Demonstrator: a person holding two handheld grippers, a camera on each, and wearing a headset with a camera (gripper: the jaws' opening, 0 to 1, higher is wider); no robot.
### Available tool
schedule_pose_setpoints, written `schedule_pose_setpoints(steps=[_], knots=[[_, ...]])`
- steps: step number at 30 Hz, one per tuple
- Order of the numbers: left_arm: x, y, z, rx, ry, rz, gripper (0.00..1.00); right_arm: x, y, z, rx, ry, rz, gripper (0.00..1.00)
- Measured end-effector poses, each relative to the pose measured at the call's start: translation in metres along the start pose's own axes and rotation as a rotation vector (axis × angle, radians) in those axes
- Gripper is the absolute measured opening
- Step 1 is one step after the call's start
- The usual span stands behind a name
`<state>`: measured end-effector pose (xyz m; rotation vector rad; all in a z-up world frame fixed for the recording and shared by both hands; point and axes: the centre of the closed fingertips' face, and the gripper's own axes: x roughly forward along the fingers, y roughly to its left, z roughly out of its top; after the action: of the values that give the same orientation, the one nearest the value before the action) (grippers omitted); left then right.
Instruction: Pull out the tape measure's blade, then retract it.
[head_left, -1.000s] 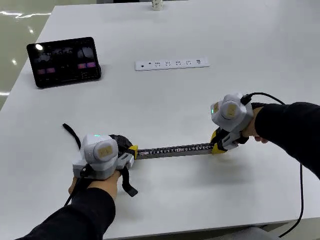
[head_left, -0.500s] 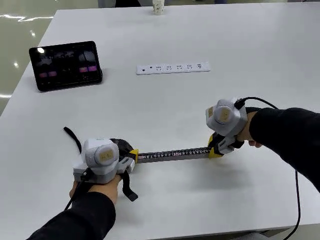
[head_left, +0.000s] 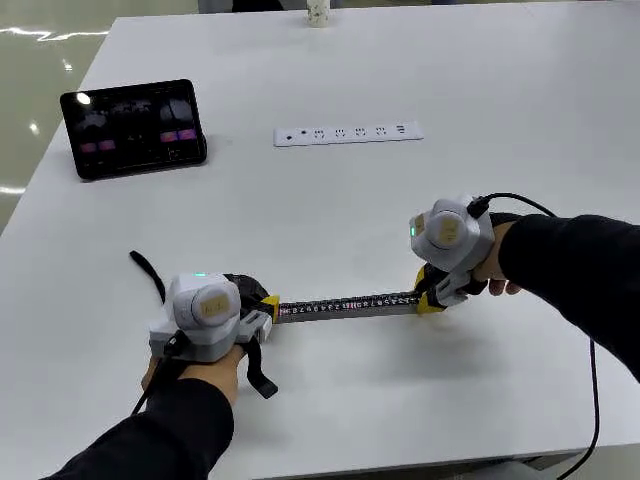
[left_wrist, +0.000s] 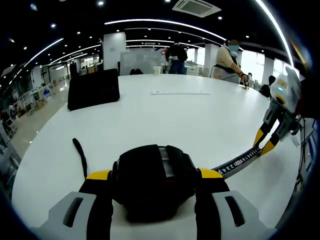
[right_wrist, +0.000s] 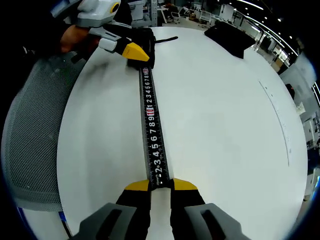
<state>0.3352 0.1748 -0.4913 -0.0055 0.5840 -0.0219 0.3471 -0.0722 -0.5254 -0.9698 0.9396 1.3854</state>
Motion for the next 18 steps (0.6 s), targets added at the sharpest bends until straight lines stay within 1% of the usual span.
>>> schedule_pose_setpoints(steps=[2,8,14,18], knots=[[-0.0001,0.0,0.0,0.0,-0.001,0.001,0.62,-0.0002,0.0009,0.0013,0.002,-0.014,-0.002,0.11],[-0.0001,0.0,0.0001,0.001,0.0,-0.002,0.61,0.0008,0.0006,0.0035,-0.004,-0.013,0.002,0.11],[0.0009,0.0001,-0.0006,0.003,0.0,-0.006,0.61,0.001,0.0008,0.0046,0.041,-0.029,0.004,0.11],[0.0011,-0.0001,-0.0008,0.003,0.002,-0.009,0.61,0.0016,0.0012,0.0064,0.044,-0.022,0.005,0.11]])
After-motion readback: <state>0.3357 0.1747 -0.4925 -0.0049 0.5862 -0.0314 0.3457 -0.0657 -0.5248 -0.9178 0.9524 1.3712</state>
